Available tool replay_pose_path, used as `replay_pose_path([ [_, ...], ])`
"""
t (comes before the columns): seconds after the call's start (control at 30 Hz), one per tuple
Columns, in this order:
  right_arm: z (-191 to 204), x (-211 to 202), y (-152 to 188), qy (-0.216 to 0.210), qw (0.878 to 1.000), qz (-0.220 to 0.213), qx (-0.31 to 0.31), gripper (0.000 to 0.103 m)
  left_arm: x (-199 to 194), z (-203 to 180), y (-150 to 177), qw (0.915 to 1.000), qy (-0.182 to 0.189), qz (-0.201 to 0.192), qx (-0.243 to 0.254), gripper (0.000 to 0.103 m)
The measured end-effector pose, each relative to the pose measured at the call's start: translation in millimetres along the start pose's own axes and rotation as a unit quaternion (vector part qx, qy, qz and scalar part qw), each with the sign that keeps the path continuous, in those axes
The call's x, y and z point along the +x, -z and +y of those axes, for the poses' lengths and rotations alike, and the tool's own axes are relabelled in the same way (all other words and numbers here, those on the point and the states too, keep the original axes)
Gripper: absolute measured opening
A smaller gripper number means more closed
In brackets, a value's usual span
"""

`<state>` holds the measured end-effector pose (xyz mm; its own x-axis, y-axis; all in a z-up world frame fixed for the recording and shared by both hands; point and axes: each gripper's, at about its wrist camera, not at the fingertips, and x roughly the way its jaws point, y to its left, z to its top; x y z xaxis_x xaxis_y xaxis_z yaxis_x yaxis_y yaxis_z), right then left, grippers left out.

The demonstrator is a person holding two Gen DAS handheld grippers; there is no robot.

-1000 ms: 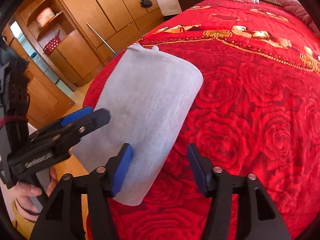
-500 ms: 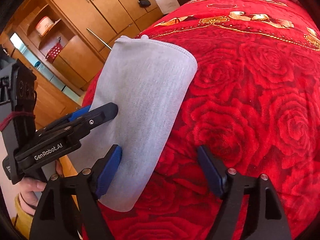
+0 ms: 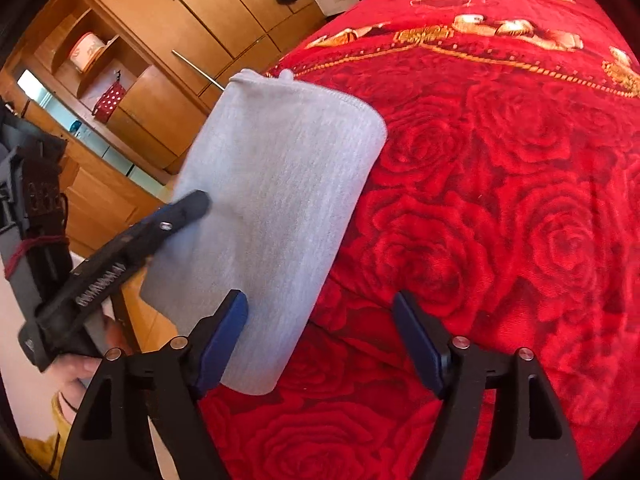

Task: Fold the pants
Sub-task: 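Press and smooth the folded stack with the open right tool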

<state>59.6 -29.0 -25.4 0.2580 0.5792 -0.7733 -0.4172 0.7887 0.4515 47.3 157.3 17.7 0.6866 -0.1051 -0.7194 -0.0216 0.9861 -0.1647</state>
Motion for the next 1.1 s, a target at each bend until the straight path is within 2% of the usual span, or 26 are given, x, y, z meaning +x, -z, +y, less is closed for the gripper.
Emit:
replay_pose_path([
  [0.13, 7, -12, -4, 0.013, 1.000, -0.019, -0.020, 0.077, -24, 13, -8, 0.9987, 0.032, -0.030, -0.026, 0.010],
  [0.3, 18, -18, -3, 0.018, 0.998, -0.033, -0.044, 0.077, -43, 22, -17, 0.9980, 0.033, -0.051, -0.020, 0.010],
  [0.4, 22, -12, -1, 0.024, 0.998, -0.025, -0.055, 0.077, -34, 37, -16, 0.9984, 0.016, -0.039, -0.038, 0.010],
  [0.47, 24, -6, 1, 0.028, 0.998, -0.018, -0.059, 0.075, -16, 51, -12, 0.9987, 0.010, -0.013, -0.048, 0.012],
  [0.53, 26, -4, 3, 0.031, 0.997, -0.019, -0.066, 0.074, 3, 60, -5, 0.9984, -0.001, 0.006, -0.056, 0.034],
  [0.57, 28, -5, 1, 0.033, 0.997, -0.021, -0.070, 0.073, 9, 65, 0, 0.9979, -0.004, 0.007, -0.064, 0.041],
  [0.6, 29, -7, 1, 0.039, 0.996, -0.027, -0.075, 0.072, 8, 71, 3, 0.9969, -0.008, -0.003, -0.078, 0.055],
  [0.63, 30, -9, -1, 0.045, 0.995, -0.034, -0.080, 0.067, 7, 77, 5, 0.9951, -0.010, -0.006, -0.098, 0.063],
  [0.77, 35, -19, -17, 0.066, 0.990, -0.072, -0.105, 0.052, -9, 90, 7, 0.9897, 0.002, -0.002, -0.143, 0.062],
  [0.87, 42, -18, -28, 0.055, 0.987, -0.091, -0.118, 0.042, -31, 82, 4, 0.9922, -0.006, -0.021, -0.123, 0.059],
  [1.0, 49, 1, -40, 0.051, 0.987, -0.082, -0.130, 0.040, -52, 60, -3, 0.9945, 0.029, -0.046, -0.090, 0.059],
  [1.07, 50, 16, -43, 0.060, 0.987, -0.064, -0.136, 0.040, -46, 50, -5, 0.9959, 0.044, -0.039, -0.068, 0.056],
  [1.1, 51, 22, -44, 0.068, 0.986, -0.058, -0.138, 0.040, -42, 49, -3, 0.9966, 0.043, -0.032, -0.063, 0.051],
])
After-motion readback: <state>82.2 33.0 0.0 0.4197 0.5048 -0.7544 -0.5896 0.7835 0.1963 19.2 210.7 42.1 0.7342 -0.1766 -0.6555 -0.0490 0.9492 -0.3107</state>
